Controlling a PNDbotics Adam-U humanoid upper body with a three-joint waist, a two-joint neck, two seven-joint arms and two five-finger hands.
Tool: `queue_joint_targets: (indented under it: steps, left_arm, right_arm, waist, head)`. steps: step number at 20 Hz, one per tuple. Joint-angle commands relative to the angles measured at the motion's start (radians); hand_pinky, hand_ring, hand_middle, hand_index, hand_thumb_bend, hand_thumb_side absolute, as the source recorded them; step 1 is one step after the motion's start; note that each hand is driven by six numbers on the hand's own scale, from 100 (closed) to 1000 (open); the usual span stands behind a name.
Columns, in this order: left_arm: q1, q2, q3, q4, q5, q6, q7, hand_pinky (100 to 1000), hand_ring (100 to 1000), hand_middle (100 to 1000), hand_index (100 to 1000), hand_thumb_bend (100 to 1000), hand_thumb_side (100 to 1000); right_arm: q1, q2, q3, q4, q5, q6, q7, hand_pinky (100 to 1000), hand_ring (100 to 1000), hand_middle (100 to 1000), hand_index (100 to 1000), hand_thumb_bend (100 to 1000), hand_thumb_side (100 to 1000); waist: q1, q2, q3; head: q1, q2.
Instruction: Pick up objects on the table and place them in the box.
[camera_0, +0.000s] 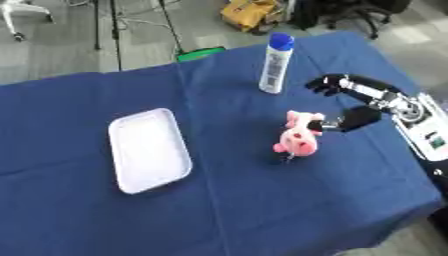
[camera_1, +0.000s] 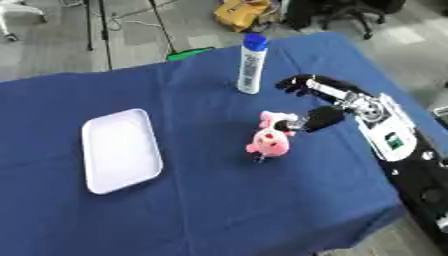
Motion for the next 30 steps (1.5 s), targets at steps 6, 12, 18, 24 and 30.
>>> queue_joint_targets:
  steps: [6, 12, 18, 24, 30]
  left_arm:
    - [-0.009, 0.018, 0.002, -0.011, -0.002, -0.001, -0.006, 784, 741, 733, 785, 515, 913]
    - [-0.009, 0.017, 0.002, -0.011, -0.001, -0.001, -0.006, 784, 740, 732, 786, 514, 913]
    - [-0.009, 0.016, 0.002, -0.012, -0.001, -0.001, -0.007, 784, 740, 732, 786, 514, 913]
    - [-0.009, 0.016, 0.002, -0.013, -0.001, -0.001, -0.006, 784, 740, 733, 785, 514, 913]
    - [-0.009, 0.015, 0.002, -0.013, 0.0, -0.001, -0.006, 784, 740, 733, 786, 512, 915]
  right_arm:
    - [-0.02, 0.005, 0.025, 0.043, 0.045, -0.019, 0.064, 893, 918, 888, 936, 643, 395]
    - [-0.021, 0.02, 0.041, 0.073, 0.079, -0.032, 0.091, 889, 913, 883, 932, 641, 392]
    - [-0.025, 0.031, 0.049, 0.095, 0.128, -0.046, 0.106, 883, 900, 876, 923, 643, 385]
    - [-0.022, 0.034, 0.062, 0.089, 0.168, -0.064, 0.125, 865, 871, 852, 896, 633, 374]
    - [-0.021, 0.034, 0.072, 0.062, 0.251, -0.087, 0.104, 690, 719, 712, 760, 593, 290]
  waist:
    - [-0.009, -0.046, 0.001]
    - [-0.008, -0.046, 0.001]
    - [-0.006, -0.046, 0.001]
    - [-0.006, -0.046, 0.002]
    - [-0.006, -0.046, 0.002]
  head:
    - [-0.007, 0.0]
    - [-0.01, 0.0]
    - [-0.013, 0.0]
    - [-0.015, 0.001]
    - [-0.017, 0.002]
